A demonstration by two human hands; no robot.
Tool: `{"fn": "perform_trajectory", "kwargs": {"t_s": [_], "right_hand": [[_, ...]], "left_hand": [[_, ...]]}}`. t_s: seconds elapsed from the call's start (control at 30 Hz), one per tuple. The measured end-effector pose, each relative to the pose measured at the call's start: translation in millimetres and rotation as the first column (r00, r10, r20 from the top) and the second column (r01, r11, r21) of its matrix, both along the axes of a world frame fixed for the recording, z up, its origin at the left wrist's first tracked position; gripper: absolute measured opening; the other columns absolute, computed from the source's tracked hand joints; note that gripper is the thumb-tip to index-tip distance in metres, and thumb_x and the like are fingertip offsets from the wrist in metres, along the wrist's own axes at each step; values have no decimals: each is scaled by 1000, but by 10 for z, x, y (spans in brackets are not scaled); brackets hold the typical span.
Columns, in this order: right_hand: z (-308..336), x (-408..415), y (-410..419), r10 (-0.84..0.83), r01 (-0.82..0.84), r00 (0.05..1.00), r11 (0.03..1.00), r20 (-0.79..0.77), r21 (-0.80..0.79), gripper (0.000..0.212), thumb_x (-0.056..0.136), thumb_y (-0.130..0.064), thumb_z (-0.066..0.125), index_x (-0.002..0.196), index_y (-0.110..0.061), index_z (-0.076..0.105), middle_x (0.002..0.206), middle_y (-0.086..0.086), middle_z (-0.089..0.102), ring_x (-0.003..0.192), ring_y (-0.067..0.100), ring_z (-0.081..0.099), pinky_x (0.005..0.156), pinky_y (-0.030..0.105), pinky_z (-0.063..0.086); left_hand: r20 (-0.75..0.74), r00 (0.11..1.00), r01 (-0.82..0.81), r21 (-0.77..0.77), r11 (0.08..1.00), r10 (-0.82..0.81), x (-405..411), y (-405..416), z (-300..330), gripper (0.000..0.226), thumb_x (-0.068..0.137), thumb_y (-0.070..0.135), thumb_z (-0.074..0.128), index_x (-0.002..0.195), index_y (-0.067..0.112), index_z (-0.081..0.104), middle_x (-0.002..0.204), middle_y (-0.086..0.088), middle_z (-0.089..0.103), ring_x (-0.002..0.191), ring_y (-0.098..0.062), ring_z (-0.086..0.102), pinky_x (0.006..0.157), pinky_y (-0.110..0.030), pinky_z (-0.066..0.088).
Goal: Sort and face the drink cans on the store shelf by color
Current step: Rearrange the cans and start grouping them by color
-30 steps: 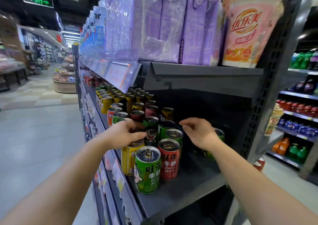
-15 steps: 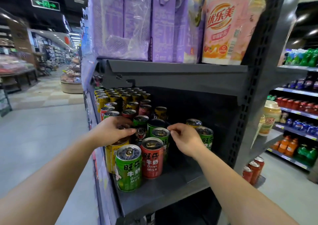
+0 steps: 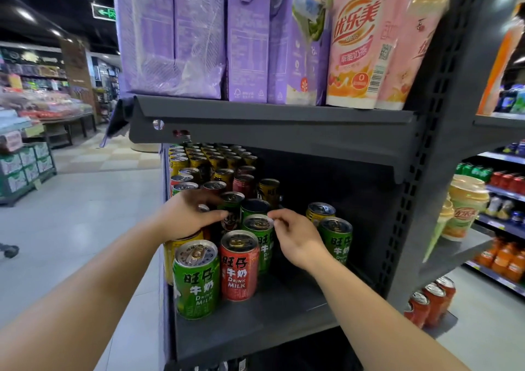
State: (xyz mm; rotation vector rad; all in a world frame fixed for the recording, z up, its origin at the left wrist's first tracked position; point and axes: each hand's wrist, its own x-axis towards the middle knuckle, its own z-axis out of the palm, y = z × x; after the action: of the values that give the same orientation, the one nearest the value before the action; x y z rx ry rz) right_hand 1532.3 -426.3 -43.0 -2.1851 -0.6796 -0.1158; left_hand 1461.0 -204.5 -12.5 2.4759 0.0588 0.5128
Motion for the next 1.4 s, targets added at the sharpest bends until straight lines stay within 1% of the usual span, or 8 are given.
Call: {"fn": "perform_trajectory", "kwargs": {"t_s": [0.23,0.43,0.57,0.67,0.87,1.0,1.23,1.4], "right_hand": [[75,6,14,2,-3,1000,999,15,44,29,98,-22,44,123,-20,58,125,-1,59,109,12,53,84,17,35],[128,-46,134,-55,54,998,998,38,34,29,97,-24,47,122,-20,60,126,-1,60,113,14,54,89,21,40],[222,-108,259,-125,127,989,992,86,-24,31,97,-23,47,124,-18,60,127,-1,60,118,17,53,98,27,42],[288,-170,403,-170,176,979,983,111,-48,31,96,-23,47,123,-19,61,128,-1,60,120,17,52,98,25,40],[309,-381,743,-334,346,935,934,123,-90,30,96,-27,49,121,-18,62,127,-1,61,118,16,53,86,16,34],[266,-578,906,-428,440,896,891,114,-115,31,95,-30,50,122,-18,62,128,1,61,118,18,54,90,19,37],[336,-875,1178,-494,492,869,857,32,-152,32,96,-31,48,125,-21,59,116,4,67,102,21,63,76,23,43],[439,-860,1288,-476,475,878,859,43,-191,33,96,-33,49,126,-22,58,131,-4,57,118,13,53,82,15,34]], "left_hand": [[135,991,11,-118,993,5,-38,-2,20,19,82,27,70,101,27,71,93,16,65,87,0,60,72,-12,47],[64,998,24,-234,972,-9,4,168,-9,34,77,30,76,110,24,70,103,9,67,89,0,61,78,-20,48],[7,996,86,-282,956,-88,85,430,-48,38,75,32,78,111,24,69,108,8,68,100,-11,64,92,-34,52],[-18,988,139,-291,947,-151,155,634,-76,35,75,34,77,108,26,68,103,6,71,93,-11,67,86,-31,54],[-108,944,306,-77,949,-313,322,967,-113,47,77,53,67,118,29,61,113,7,64,104,-13,61,94,-34,50],[-118,913,391,-13,920,-389,373,1027,-188,54,81,58,60,126,27,58,120,6,62,111,-15,57,98,-34,46],[-59,879,475,203,856,-474,421,1092,-229,42,89,59,44,115,31,63,118,5,65,115,-19,55,108,-47,31],[-60,862,494,321,808,-503,439,1098,-251,54,85,67,28,115,36,60,123,10,62,122,-15,48,111,-50,19]]}}
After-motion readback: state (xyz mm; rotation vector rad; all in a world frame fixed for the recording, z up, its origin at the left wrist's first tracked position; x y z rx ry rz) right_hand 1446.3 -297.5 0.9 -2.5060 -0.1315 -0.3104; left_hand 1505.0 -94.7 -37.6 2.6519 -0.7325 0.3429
